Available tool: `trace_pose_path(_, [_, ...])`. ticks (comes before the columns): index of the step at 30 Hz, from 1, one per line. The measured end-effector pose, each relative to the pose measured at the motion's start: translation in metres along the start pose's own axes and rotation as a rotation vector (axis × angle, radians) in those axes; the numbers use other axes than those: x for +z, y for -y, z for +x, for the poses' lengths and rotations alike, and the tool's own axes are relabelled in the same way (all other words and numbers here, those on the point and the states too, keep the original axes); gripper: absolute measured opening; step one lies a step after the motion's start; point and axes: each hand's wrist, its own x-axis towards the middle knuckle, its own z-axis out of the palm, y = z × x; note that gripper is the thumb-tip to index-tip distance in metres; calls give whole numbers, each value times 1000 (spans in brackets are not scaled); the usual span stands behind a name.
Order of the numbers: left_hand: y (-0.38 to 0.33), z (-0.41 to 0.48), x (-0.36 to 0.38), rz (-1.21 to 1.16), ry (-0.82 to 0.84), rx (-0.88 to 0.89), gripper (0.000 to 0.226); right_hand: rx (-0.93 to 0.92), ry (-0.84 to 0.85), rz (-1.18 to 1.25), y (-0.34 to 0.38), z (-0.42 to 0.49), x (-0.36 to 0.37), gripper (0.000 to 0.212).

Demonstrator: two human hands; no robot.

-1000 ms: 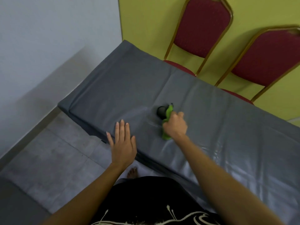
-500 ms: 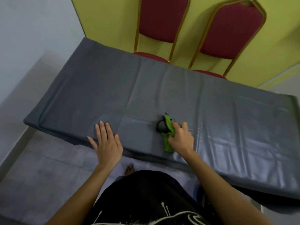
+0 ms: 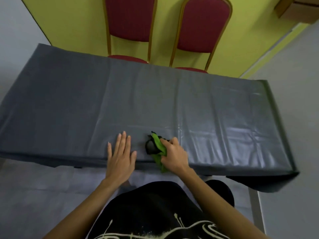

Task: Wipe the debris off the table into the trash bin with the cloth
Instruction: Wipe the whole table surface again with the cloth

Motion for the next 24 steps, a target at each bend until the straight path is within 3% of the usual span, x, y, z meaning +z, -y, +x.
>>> trace_pose_path(7, [-54,5,3,-46,13,-234,60,214,-108,9,-134,-21,-48,63])
trace_pose_path(15, [-182,-9,42,-34,49,36,62,154,-180,49,-147,-30,-53,37])
trace_pose_path(24, [-212,-14,67,15,62,18,63,75,-106,64,-203,-31,-77,57])
